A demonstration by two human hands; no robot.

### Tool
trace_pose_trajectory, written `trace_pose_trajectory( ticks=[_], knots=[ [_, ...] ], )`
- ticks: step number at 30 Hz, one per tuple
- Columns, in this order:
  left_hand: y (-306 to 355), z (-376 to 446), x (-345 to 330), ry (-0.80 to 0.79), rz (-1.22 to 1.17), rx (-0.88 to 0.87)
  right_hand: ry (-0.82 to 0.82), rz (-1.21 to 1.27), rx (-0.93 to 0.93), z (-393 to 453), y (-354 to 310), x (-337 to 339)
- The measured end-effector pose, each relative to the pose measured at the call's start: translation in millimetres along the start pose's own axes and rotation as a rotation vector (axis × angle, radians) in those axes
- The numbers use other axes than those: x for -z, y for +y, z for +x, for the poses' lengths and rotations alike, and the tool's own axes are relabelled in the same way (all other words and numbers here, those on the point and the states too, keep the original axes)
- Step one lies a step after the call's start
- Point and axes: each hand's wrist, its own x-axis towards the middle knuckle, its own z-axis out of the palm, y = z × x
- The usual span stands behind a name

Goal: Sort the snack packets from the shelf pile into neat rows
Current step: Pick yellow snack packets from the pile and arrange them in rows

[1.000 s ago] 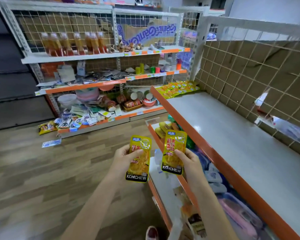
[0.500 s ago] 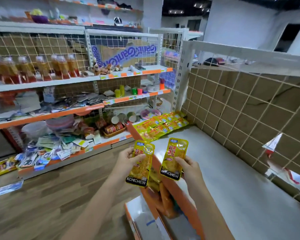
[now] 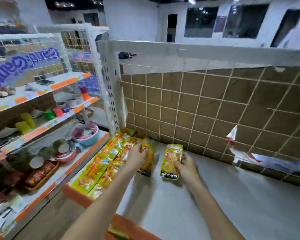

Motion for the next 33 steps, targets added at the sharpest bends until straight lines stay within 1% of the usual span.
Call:
trace_pose_trajectory(
  ticks=[3, 7, 9, 11, 13, 15, 16, 17, 19, 23, 24, 26, 29, 30, 33],
  knots=[
    [-1, 24, -10, -0.062, 0.103, -0.136, 0.054, -0.092, -0.043, 9, -1, -17],
    [-10, 44, -12, -0.099, 0.226, -0.296, 0.167, -0.404, -0.101, 12, -2, -33],
    [-18, 52, -12, -0.117, 0.283, -0.403, 0.179, -0.562, -0.091, 6, -10, -39],
    [-24, 56, -10, -0.164, 0.380, -0.523, 0.195, -0.671, -0.073, 4, -11, -43],
    [-30, 60, -7, -0.199, 0.454, -0.696, 0.207, -0.748, -0.019, 2, -10, -49],
    [-36, 63, -2, -0.238, 0.542, -0.856, 0.180, -0.865, 0.015, 1, -3, -54],
    [-39, 64, 1, -0.253, 0.583, -0.908, 0.168, -0.896, 0.021, 0, 1, -55],
    [-41, 65, 5, -0.264, 0.622, -0.933, 0.157, -0.910, 0.028, -1, 4, -55],
    [-45, 65, 10, -0.309, 0.683, -0.923, 0.138, -0.907, 0.037, -2, 7, -55],
    [-48, 62, 13, -0.398, 0.680, -0.879, 0.111, -0.968, 0.036, -2, 12, -59],
    [-47, 60, 13, -0.397, 0.691, -0.855, 0.106, -0.987, 0.047, -2, 11, -61],
    [-47, 59, 10, -0.327, 0.732, -0.843, 0.097, -1.004, 0.077, -1, 9, -66],
    [-45, 59, 13, -0.346, 0.720, -0.839, 0.109, -1.009, 0.095, 3, 9, -70],
    [-47, 61, 12, -0.350, 0.747, -0.842, 0.117, -1.012, 0.095, 3, 9, -72],
    [-54, 65, 7, -0.299, 0.739, -0.849, 0.150, -1.049, 0.109, 3, 12, -77]
  ],
)
